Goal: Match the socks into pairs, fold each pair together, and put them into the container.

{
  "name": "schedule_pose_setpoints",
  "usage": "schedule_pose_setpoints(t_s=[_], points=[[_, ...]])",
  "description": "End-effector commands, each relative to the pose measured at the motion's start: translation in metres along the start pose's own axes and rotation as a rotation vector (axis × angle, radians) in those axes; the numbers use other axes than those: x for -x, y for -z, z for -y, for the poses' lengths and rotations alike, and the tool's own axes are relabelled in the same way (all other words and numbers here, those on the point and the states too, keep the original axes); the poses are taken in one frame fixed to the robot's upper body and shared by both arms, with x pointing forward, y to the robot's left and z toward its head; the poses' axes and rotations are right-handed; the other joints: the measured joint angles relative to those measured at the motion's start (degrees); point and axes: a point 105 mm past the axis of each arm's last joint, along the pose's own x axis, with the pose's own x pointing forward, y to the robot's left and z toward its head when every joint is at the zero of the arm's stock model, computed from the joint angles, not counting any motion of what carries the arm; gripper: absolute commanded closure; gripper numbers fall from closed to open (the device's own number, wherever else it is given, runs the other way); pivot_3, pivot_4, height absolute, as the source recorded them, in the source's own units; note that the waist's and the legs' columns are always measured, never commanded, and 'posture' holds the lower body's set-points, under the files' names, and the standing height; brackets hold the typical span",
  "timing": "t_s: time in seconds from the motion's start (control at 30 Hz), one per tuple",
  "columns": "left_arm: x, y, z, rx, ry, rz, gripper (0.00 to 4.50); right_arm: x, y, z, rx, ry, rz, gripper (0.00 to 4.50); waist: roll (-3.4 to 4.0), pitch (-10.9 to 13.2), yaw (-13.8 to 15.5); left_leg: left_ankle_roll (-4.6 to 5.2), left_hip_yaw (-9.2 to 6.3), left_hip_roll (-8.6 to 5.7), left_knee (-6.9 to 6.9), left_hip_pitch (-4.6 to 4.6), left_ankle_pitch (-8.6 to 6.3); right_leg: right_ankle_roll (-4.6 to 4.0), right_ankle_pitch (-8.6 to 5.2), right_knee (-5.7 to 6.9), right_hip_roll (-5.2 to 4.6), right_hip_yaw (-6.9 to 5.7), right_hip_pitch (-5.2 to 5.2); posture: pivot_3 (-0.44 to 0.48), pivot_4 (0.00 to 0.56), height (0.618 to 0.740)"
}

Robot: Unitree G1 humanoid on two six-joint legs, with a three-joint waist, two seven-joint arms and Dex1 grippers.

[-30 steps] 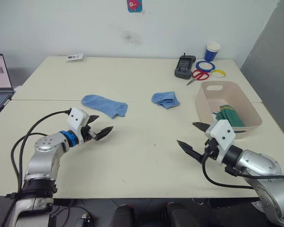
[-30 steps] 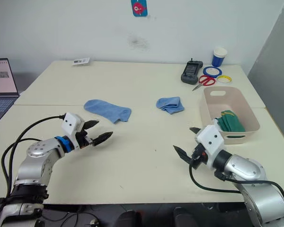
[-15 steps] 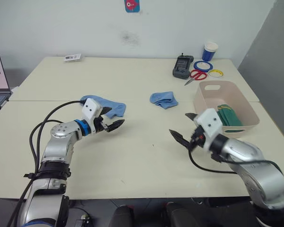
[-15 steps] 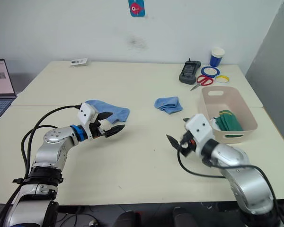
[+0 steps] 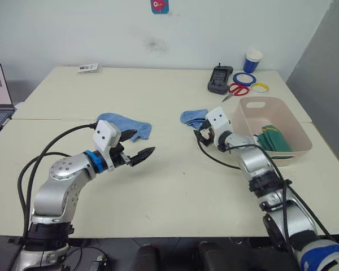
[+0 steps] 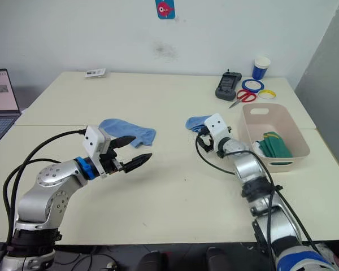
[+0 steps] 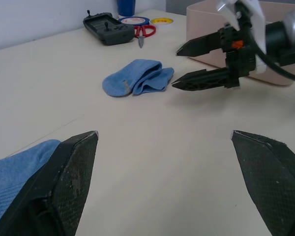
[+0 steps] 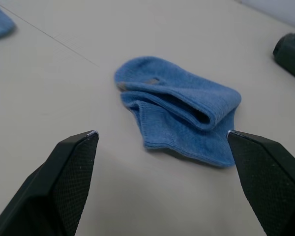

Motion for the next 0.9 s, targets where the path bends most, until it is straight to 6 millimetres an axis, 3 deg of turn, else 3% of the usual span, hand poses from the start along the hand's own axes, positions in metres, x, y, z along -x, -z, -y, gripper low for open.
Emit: schedule_pose_setpoints(t_s=[0.03,0.17,0.27,0.6,0.9], points=[[0.005,-0.011,0.001,-0.027,-0.017,0.029,0.0,-0.009,-0.012,0.014,-0.04,0.052,0.033,0.03,0.0,0.0,0.0,0.0,0.01,0.0,0.0,0.01,0.0,-0.01,0.01,0.02,0.0,0.0,0.0,0.0,0.15,0.732],[0.004,-0.01,0.0,-0.03,-0.015,0.023,0.0,-0.016,-0.005,0.012,-0.1,0.042,-0.006,0.03,0.0,0.0,-0.1,0.0,0.02,0.01,0.0,0.03,0.0,-0.04,0.02,0.04,0.01,-0.02,0.0,0.0,0.15,0.732],[0.002,-0.01,-0.001,-0.033,-0.011,0.021,0.0,-0.018,-0.004,0.012,-0.091,0.041,-0.014,0.66,0.0,0.0,-0.1,0.0,0.02,0.01,-0.01,0.02,0.0,-0.04,0.02,0.03,0.01,-0.01,0.0,0.0,0.15,0.732],[-0.006,-0.013,0.001,-0.042,0.001,0.028,0.0,-0.023,-0.009,0.005,-0.045,0.029,0.012,4.38,0.01,0.0,-0.1,0.0,0.0,0.01,-0.01,0.03,0.0,-0.04,0.02,0.05,0.01,0.01,-0.01,0.0,0.15,0.732],[-0.006,-0.014,-0.001,-0.048,-0.006,0.027,0.0,-0.024,-0.015,-0.008,-0.023,-0.033,0.058,4.48,0.01,0.0,-0.2,0.0,-0.02,0.02,-0.01,0.03,0.0,-0.04,0.02,0.07,0.0,0.01,-0.01,0.0,0.15,0.732]])
